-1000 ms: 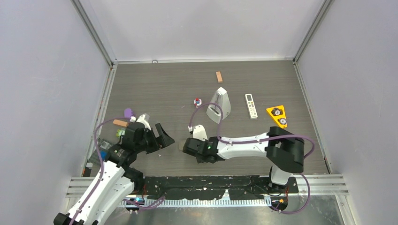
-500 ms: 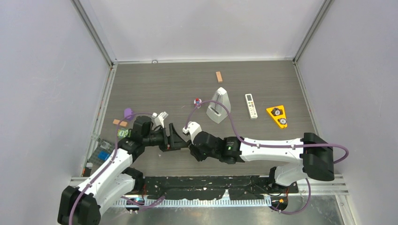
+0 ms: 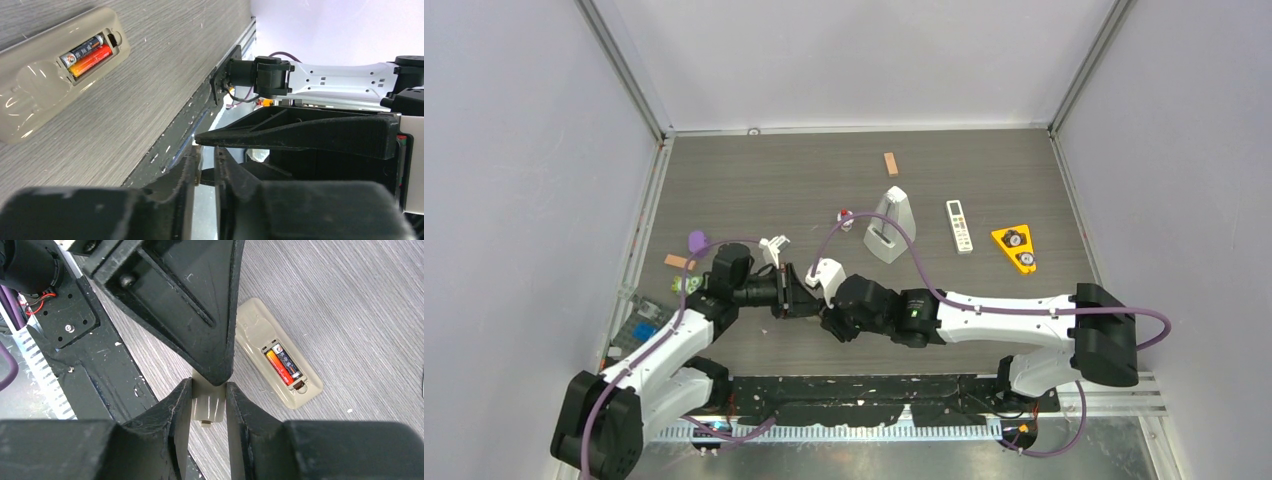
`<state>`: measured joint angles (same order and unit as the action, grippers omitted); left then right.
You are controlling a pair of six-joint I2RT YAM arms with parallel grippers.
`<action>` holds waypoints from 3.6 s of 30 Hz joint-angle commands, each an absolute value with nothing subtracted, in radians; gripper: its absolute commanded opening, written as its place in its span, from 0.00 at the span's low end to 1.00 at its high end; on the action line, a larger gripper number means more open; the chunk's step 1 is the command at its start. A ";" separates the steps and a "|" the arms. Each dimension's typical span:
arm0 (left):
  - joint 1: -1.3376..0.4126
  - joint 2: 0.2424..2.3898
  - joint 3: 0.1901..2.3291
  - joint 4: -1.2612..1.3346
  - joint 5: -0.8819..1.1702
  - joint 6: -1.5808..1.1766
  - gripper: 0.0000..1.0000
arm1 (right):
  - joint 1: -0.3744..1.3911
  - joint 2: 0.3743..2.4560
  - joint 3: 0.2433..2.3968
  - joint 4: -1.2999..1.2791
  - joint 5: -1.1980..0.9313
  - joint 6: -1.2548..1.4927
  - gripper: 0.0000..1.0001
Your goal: Load the batteries into the remote control
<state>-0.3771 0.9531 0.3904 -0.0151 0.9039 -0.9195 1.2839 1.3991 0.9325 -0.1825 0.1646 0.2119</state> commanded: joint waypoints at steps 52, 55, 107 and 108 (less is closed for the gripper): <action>-0.376 0.421 0.185 0.302 0.575 -1.549 0.00 | 1.220 1.138 0.630 0.371 0.278 1.283 0.38; -0.376 0.417 0.174 0.311 0.578 -1.561 0.00 | 1.217 1.143 0.617 0.392 0.277 1.287 0.37; -0.368 0.756 0.251 -0.241 0.375 -0.929 0.89 | 0.953 1.472 0.711 0.211 -0.084 0.858 0.05; -0.368 0.767 0.248 -0.235 0.376 -0.927 0.89 | 0.950 1.484 0.715 0.208 -0.089 0.858 0.05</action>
